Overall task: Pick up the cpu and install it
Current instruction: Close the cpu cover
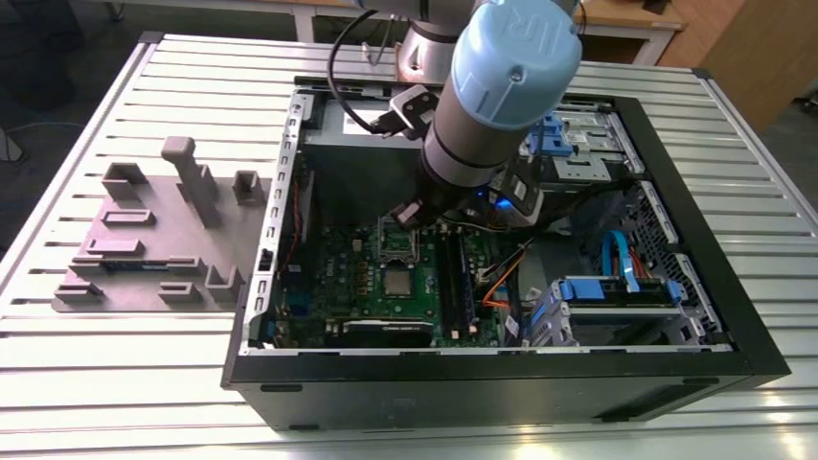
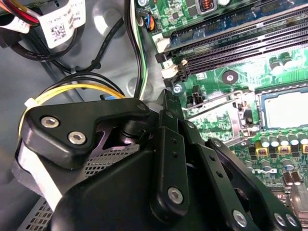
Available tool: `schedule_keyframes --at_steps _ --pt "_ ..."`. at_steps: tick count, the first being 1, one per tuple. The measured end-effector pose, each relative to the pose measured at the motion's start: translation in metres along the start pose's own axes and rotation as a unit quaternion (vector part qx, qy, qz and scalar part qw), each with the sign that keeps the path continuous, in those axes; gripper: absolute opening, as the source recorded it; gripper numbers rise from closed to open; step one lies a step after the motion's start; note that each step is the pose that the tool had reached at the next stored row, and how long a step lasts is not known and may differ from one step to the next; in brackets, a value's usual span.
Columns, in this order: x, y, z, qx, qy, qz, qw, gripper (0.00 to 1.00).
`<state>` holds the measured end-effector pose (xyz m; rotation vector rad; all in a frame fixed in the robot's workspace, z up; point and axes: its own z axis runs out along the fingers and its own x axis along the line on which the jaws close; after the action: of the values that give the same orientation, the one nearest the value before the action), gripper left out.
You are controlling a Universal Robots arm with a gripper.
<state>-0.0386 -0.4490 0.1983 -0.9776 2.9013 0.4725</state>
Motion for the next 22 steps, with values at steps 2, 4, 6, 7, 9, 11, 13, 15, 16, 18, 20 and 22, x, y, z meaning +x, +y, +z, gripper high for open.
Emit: schedule_keyframes --at_steps 2,4,6,7,9,11,13,15,16,18,20,22 --pt "0.0003 -0.0005 0.0008 -0.0001 -0.0001 0.0 1.0 0.11" --pt "0.0007 -0.0011 0.0015 -0.0002 -0.0002 0.0 1.0 0.11" --pt "0.0011 -0.0017 0.002 -0.0003 -0.0002 0.0 1.0 0.11" --pt "0.0013 -0.0019 0.0022 -0.0003 -0.0003 0.0 1.0 0.11" --pt "0.0017 -0.0025 0.0023 -0.0004 -0.0003 0.0 1.0 0.11" --pt "0.0021 -0.0031 0.0027 -0.0003 -0.0003 0.0 1.0 0.11" --pt "0.0024 -0.0036 0.0032 -0.0004 -0.0004 0.0 1.0 0.11" --pt "0.0027 -0.004 0.0036 -0.0004 -0.0003 0.0 1.0 0.11" --pt "0.0028 -0.0042 0.0037 -0.0003 -0.0003 0.0 1.0 0.11" --pt "0.003 -0.0045 0.0037 -0.0003 -0.0002 0.0 1.0 0.11" --pt "0.0033 -0.0047 0.0036 -0.0003 -0.0002 0.0 1.0 0.11" --pt "0.0033 -0.0046 0.0029 0.0001 0.0001 0.0 1.0 0.11"
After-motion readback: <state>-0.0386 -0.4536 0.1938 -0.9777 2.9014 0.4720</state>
